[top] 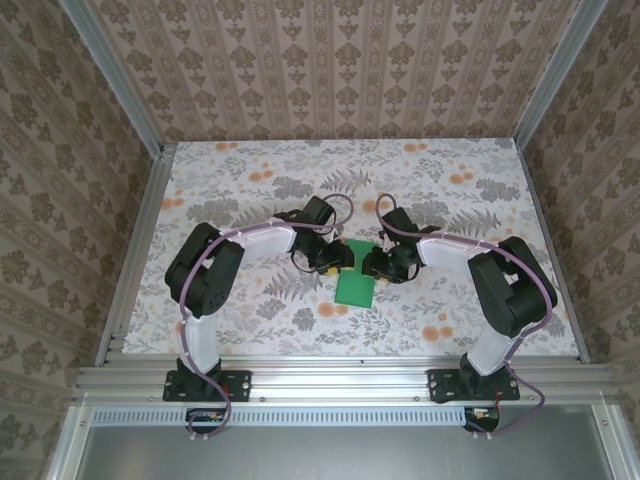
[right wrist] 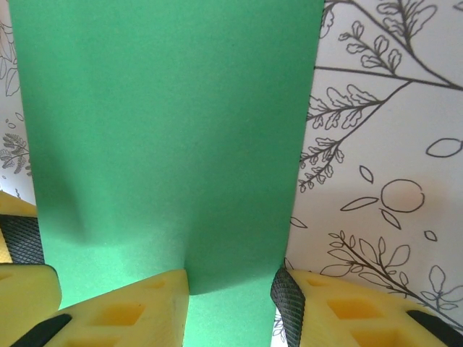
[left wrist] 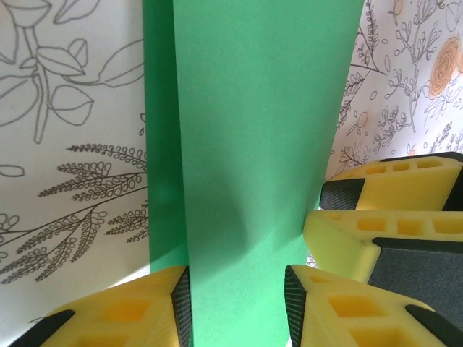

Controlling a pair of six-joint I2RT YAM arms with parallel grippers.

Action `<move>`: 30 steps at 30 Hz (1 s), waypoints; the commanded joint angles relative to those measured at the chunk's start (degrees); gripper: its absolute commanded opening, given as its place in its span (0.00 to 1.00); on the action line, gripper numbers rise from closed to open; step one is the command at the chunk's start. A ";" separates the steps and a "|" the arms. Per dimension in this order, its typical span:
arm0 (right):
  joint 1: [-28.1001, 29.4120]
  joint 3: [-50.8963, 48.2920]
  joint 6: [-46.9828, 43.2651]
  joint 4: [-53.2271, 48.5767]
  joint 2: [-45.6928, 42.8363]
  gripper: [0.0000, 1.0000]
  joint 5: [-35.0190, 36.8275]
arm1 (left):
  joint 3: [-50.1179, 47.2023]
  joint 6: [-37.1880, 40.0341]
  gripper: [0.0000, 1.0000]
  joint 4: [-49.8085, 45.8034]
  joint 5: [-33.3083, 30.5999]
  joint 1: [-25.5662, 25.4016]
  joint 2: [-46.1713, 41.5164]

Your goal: Fold a paper plane with a square sheet of paper (pick it up from the middle)

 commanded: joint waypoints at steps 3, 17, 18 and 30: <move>-0.07 -0.96 -0.66 0.89 2.45 0.41 -0.35 | 0.63 -1.66 0.38 2.50 1.81 0.27 -1.16; -0.03 -2.18 -4.94 -4.94 -10.50 0.46 4.73 | 0.46 -6.42 0.10 6.94 2.86 1.63 -0.78; 0.37 -3.33 -5.90 -5.04 -12.97 0.46 5.39 | 0.37 -6.66 0.10 6.76 2.73 1.57 -0.89; 25.49 -5.42 -12.57 -7.01 -24.08 0.64 32.54 | 1.02 -7.30 0.09 5.77 2.09 1.32 -0.64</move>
